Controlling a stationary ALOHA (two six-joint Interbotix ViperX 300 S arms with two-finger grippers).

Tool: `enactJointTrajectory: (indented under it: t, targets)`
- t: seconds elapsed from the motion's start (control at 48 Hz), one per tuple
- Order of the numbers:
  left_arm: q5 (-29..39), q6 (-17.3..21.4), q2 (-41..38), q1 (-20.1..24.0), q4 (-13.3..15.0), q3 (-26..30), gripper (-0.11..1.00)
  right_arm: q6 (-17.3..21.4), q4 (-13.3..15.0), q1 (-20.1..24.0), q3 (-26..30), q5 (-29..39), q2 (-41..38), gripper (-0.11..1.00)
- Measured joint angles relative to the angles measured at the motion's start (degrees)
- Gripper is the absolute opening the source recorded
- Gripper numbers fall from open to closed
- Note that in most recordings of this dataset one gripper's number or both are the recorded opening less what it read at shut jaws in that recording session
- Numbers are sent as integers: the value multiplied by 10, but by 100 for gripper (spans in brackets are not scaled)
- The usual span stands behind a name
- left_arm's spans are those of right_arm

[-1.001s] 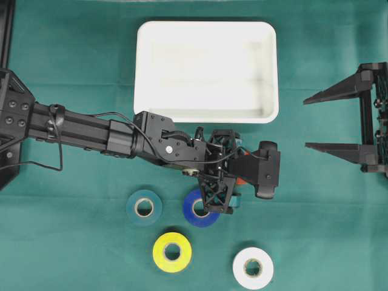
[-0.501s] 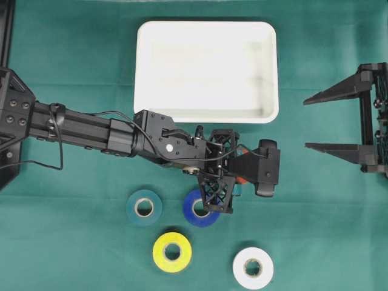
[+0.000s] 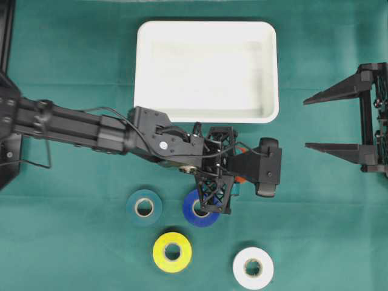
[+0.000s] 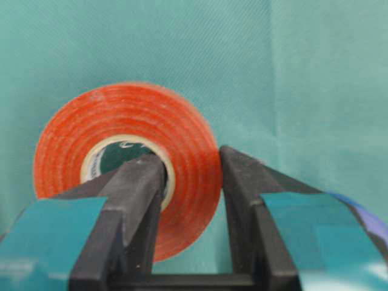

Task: Pick up the tape from a random location and place it into the white case.
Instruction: 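Lift the red roll and carry it over the white tray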

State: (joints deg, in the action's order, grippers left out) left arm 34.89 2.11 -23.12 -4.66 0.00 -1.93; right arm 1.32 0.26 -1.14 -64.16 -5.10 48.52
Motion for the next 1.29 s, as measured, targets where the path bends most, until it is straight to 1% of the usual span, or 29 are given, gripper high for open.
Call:
enactJointTrajectory:
  t: [0.188,0.396,0.772,1.001,1.293]
  targets:
    - [41,0,45,0,1,6,24,0,0,0,0,1,0,91]
    - [93,4,94,-1,0,29,24,0,1,0,0,2,0,91]
    - [181,8,119,-1,-4,90,24,0,0,0,0,4,0,91]
    - [213,19,139,0,-4,124,24,0,0,0,0,6,0,91]
    - [226,19,153,-3,-4,135,24,0,0,0,0,7,0,91]
